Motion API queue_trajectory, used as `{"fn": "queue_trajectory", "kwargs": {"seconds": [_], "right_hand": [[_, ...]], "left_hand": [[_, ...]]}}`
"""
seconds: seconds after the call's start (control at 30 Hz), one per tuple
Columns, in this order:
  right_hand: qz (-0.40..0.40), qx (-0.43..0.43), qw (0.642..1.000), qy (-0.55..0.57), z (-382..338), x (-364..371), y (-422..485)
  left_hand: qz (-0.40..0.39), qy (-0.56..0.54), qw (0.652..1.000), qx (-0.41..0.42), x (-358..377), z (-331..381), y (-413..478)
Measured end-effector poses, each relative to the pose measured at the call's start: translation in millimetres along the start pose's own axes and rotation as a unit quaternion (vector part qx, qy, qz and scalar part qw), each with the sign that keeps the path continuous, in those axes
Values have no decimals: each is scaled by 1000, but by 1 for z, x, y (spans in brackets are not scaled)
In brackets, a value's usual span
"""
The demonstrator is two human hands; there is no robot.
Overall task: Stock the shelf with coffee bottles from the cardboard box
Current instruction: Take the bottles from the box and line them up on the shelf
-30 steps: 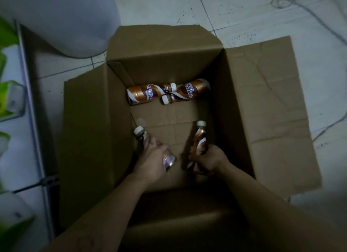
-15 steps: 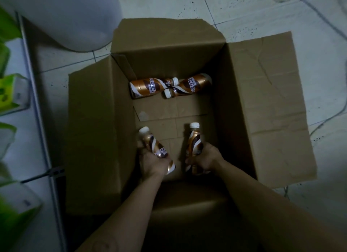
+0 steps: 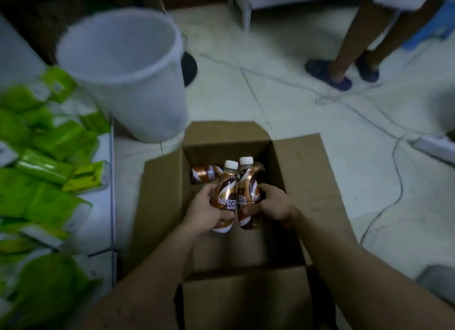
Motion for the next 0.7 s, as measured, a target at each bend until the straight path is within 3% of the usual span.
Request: {"fn": "queue_trajectory", "kwargs": {"seconds": [0.13, 0.33, 0.47, 0.6, 0.7], "right_hand": [[-6, -131, 991, -17, -111, 7, -73], [-18, -318, 948, -14, -254, 61, -204], [-64, -410, 910, -12, -326, 119, -277], [-121, -482, 867, -45, -393, 196, -343], [-178, -524, 829, -83, -434, 270, -385]], "left_hand": [[92, 16, 989, 119, -51, 103, -91], [211, 71, 947, 231, -120, 200, -253], [267, 154, 922, 235, -174, 239, -369], [315, 147, 907, 237, -222, 247, -498], [400, 213, 866, 211, -243, 238, -594]]}}
Point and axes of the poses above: each hand's wrist, its own y-axis towards the middle knuckle, its own x-axis out of the palm, z = x × y, the point moved 9 cm from there along y, towards the middle knuckle, and after that the axes turned 9 degrees about -z, right-handed, at the moved point
